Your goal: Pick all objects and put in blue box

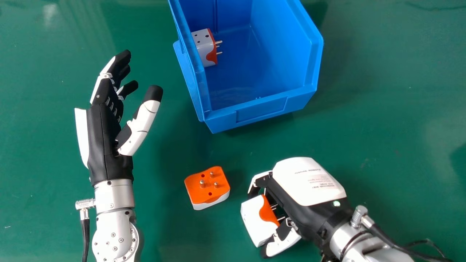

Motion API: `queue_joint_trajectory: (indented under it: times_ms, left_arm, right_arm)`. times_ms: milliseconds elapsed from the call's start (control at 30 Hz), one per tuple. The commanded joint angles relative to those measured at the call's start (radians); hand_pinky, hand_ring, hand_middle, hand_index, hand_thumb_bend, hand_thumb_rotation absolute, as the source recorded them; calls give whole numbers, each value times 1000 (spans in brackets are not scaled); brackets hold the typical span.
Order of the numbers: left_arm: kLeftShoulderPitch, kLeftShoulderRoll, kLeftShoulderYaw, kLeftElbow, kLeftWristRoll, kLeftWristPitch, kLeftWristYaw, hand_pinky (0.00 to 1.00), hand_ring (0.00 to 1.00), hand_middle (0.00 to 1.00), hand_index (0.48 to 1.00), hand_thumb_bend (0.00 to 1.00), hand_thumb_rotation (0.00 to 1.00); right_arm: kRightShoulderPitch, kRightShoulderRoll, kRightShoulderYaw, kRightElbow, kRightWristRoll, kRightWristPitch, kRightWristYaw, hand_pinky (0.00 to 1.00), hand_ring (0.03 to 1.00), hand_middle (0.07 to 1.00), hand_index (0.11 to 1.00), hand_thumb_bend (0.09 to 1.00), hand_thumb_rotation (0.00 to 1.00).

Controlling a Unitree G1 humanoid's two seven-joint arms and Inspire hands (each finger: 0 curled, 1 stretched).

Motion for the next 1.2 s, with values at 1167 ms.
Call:
queue_joint_trajectory:
  times_ms: [1167]
  left_arm:
    - [-21,2,-2,9,9,-14,8,796,872,870,804,758,524]
  right_arm:
    - [10,47,-165,53,49,-193,-437,180,272,404,507,516,0]
